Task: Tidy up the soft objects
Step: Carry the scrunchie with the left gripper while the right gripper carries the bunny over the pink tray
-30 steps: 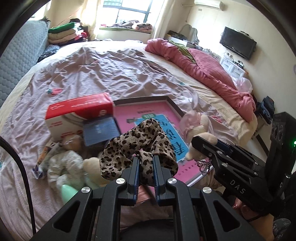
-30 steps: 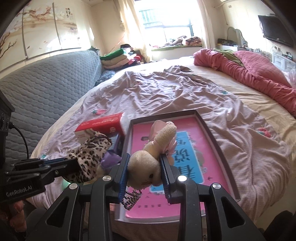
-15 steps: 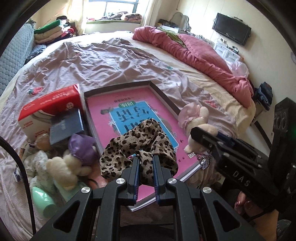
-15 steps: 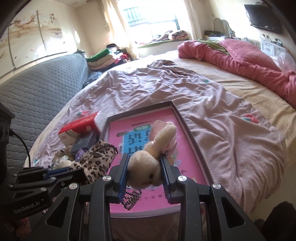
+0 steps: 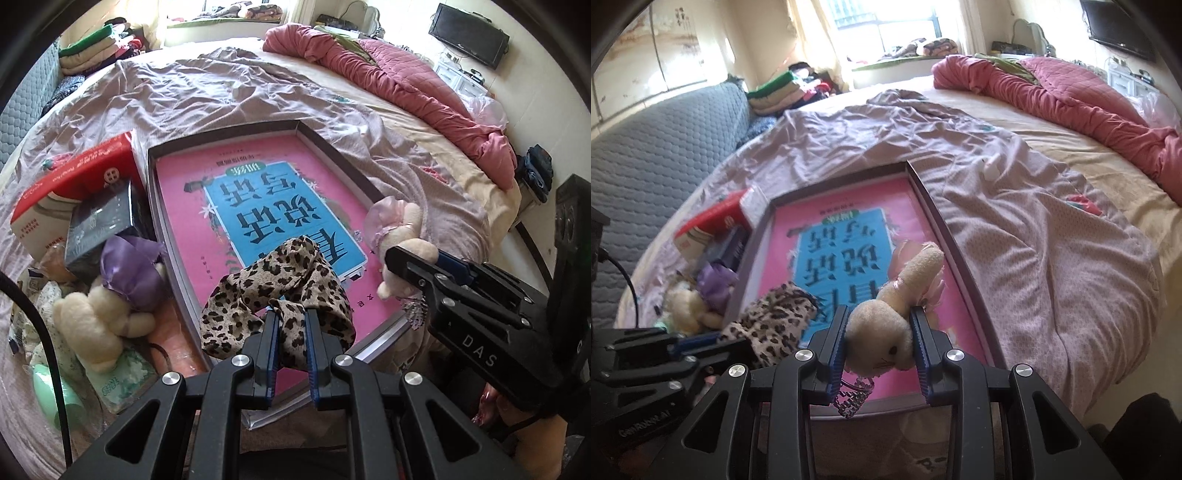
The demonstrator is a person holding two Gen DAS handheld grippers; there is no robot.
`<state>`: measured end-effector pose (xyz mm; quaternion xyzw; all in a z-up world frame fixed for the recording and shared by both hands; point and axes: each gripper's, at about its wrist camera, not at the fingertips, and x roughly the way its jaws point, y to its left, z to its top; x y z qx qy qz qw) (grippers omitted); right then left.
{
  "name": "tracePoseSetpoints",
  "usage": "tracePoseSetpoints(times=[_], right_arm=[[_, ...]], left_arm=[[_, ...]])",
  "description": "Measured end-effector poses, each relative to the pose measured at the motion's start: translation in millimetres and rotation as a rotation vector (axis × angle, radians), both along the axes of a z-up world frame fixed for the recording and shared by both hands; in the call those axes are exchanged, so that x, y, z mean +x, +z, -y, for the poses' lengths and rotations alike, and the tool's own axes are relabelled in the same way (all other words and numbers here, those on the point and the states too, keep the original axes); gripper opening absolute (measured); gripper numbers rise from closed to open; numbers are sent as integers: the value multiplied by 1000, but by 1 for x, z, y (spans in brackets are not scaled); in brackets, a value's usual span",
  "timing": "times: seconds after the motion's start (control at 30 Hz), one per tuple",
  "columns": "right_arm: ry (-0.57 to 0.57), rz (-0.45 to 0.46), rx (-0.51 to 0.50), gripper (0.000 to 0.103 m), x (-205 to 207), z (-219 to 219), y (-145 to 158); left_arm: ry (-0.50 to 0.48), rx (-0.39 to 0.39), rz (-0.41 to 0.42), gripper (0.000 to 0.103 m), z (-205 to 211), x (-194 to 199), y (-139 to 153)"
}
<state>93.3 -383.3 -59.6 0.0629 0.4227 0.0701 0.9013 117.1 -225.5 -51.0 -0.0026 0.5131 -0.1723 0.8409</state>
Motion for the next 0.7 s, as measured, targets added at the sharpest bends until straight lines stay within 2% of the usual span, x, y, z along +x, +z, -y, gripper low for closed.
tracePoseSetpoints(times=[0.2,0.43,0.6,0.7], right_arm=[[-6,-12,-49,34,1,1,-10],[-4,-8,-13,36,4,6,-14],[16,-16,-26,39,8,-1,-18],[23,-27,10,39,9,0,-21]], left_arm=[[-8,15,-11,14,6,4,-8],[7,25,-17,14,6,6,-14],[12,20,-21,14,4,7,-16],[18,22,-22,14,3,7,-16]])
